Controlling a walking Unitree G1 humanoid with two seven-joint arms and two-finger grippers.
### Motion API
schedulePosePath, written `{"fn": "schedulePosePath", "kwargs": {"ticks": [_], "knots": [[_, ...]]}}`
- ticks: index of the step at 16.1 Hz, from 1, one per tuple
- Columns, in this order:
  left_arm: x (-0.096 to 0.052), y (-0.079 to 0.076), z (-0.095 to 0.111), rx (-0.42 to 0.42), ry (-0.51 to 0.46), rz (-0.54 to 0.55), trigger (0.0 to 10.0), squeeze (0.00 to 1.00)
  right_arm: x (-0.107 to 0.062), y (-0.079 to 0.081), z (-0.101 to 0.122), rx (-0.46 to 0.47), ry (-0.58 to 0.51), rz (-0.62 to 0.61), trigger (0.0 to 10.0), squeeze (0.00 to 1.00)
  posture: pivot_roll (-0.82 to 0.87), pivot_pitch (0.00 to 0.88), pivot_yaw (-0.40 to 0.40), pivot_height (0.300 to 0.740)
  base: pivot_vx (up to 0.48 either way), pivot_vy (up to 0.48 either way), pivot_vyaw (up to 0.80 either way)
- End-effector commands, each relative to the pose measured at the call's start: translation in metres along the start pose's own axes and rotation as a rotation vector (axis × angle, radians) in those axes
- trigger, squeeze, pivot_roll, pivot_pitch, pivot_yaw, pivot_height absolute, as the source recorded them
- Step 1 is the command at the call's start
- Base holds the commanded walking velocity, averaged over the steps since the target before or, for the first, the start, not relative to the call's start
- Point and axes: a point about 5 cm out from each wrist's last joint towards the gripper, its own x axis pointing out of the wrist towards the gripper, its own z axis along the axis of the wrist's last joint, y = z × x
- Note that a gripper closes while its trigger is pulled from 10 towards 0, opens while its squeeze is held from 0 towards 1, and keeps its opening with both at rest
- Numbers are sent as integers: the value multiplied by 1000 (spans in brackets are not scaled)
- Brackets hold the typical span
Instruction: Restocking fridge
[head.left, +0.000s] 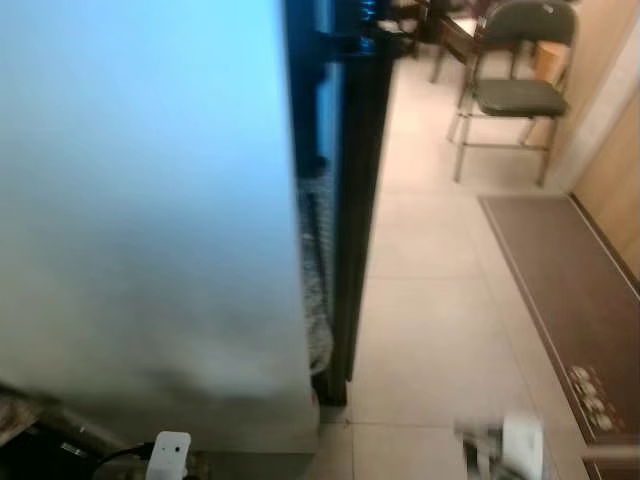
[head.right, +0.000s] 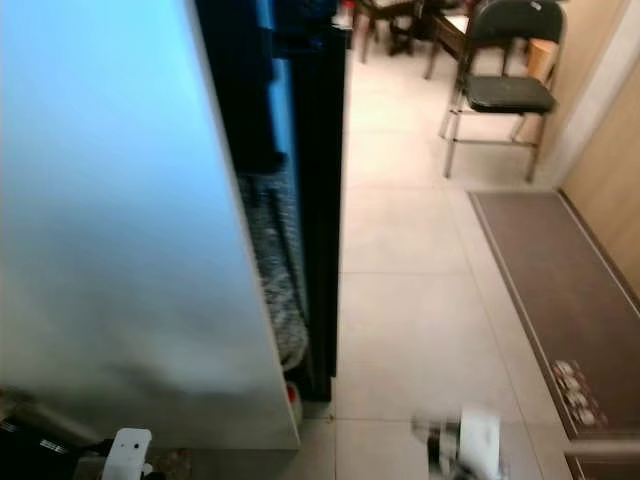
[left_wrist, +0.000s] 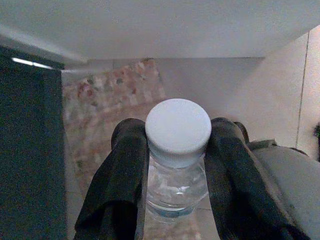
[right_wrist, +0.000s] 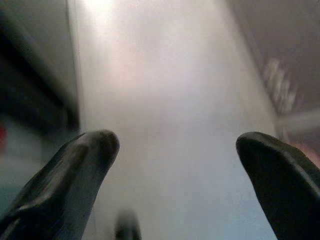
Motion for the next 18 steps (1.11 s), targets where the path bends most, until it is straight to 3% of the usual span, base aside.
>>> {"fn": "schedulePosePath", "kwargs": {"ticks": [1, 3, 6, 7, 8, 9, 13, 18], "knots": [[-1, 6, -3, 4, 9, 22, 10000, 0, 13, -1, 52, 24, -239, -12, 10000, 0, -83, 0, 66, 740, 0, 0, 0], [-2, 6, -7, 3, 16, 28, 10000, 0, 16, 0, 72, 40, -329, -26, 10000, 0, -81, 0, 66, 740, 0, 0, 0], [-5, 9, -18, -7, 35, 39, 10000, 0, 15, 22, 101, -56, -479, 69, 10000, 0, -68, 0, 53, 740, 0, 0, 0], [-5, 10, -20, -10, 37, 43, 10000, 0, 13, 27, 105, -117, -514, 103, 10000, 0, -64, 0, 48, 740, 0, 0, 0], [-6, 14, -24, -22, 39, 55, 10000, 0, 4, 40, 115, -209, -619, 152, 10000, 0, -61, 0, 43, 740, 0, 0, 0], [-6, 14, -22, -22, 32, 60, 10000, 0, 0, 45, 121, -146, -660, 153, 10000, 0, -61, 0, 44, 740, 0, 0, 0], [-3, 8, -11, -20, 9, 59, 10000, 0, -5, 92, 154, -187, -745, 382, 10000, 0, -41, 0, 24, 740, 0, 0, 0], [-2, 5, -4, -50, -20, 64, 10000, 0, 0, 101, 179, -112, -747, 377, 10000, 0, -26, 0, 12, 740, 0, 0, 0]]}}
